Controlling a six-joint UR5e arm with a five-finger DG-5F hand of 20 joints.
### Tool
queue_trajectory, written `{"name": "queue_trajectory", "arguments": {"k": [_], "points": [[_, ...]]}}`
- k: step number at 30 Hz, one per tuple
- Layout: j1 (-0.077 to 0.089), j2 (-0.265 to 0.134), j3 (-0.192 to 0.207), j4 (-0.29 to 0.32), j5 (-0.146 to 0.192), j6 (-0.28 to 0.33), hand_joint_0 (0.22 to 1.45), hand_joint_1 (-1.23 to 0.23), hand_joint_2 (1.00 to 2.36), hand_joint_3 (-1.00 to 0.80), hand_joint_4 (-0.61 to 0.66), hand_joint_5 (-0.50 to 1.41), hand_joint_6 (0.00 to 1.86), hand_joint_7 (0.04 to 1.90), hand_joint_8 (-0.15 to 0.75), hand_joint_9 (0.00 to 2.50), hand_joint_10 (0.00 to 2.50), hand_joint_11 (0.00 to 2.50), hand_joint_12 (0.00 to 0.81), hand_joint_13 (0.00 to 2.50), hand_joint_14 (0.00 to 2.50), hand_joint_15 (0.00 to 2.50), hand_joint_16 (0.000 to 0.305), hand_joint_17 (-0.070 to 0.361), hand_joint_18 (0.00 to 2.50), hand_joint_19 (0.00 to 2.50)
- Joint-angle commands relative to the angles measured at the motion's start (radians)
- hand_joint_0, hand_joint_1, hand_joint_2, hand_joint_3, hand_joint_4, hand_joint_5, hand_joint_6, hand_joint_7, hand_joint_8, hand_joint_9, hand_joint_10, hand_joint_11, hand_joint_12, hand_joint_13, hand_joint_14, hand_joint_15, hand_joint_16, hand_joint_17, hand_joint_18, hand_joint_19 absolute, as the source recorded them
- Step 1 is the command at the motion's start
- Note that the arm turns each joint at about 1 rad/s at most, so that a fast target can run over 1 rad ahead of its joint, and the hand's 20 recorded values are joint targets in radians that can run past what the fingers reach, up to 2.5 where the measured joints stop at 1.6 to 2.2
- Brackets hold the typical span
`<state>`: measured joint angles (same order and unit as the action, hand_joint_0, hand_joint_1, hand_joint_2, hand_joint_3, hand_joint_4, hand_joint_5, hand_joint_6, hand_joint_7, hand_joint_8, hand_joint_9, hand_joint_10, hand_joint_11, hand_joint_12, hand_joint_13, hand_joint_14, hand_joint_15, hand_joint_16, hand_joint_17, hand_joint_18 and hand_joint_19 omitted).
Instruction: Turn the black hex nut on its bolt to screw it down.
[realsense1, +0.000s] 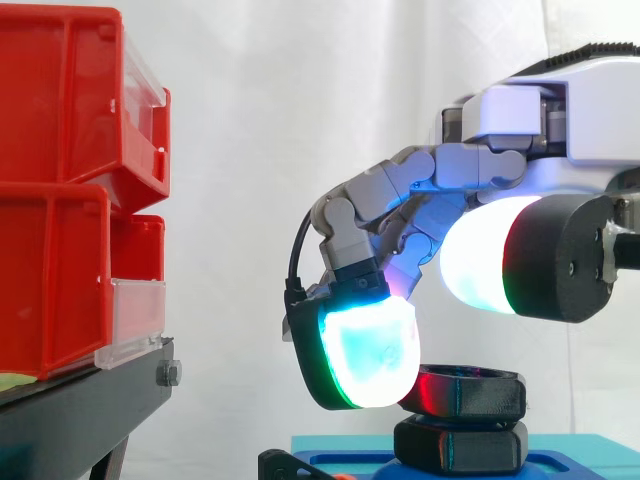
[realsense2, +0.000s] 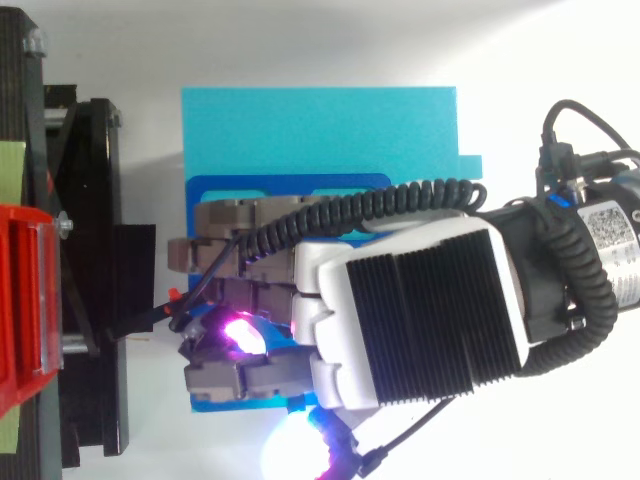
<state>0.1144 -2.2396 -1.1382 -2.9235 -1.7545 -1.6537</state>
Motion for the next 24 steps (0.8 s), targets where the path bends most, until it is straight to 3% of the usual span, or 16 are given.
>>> {"name": "queue_trajectory", "arguments": {"k": [1,8,10,14,19,24], "points": [[-0.013,0.0,0.0,-0.003,-0.019,-0.011,0.53,-0.15,1.0,-0.5,0.13,0.0,0.59,1.31,0.258,0.97,0.0,0.06,0.304,0.69,0.0,0.08,0.042,0.094,0.57,0.37],[-0.036,0.0,0.0,-0.011,-0.051,-0.023,0.53,-0.16,1.0,-0.5,0.12,0.0,0.59,1.31,0.253,0.97,0.0,0.08,0.304,0.69,0.0,0.07,0.042,0.094,0.58,0.38],[-0.039,0.0,0.0,-0.01,-0.053,-0.025,0.53,-0.16,1.0,-0.5,0.12,0.0,0.59,1.31,0.257,0.97,0.0,0.07,0.304,0.69,0.0,0.08,0.042,0.094,0.57,0.37],[-0.061,0.0,0.0,0.001,-0.054,-0.04,0.53,-0.15,1.0,-0.5,0.13,0.0,0.59,1.31,0.255,0.98,0.0,0.08,0.305,0.69,0.0,0.08,0.042,0.094,0.57,0.37],[-0.071,0.0,0.0,0.009,-0.054,-0.046,0.53,-0.15,1.0,-0.5,0.13,0.0,0.59,1.32,0.257,0.98,0.0,0.07,0.305,0.69,0.0,0.08,0.042,0.094,0.58,0.37],[-0.099,0.0,0.0,0.004,-0.091,-0.057,0.53,-0.15,1.0,-0.5,0.12,0.0,0.58,1.33,0.256,0.97,0.0,0.07,0.303,0.69,0.0,0.09,0.042,0.094,0.57,0.37]]}}
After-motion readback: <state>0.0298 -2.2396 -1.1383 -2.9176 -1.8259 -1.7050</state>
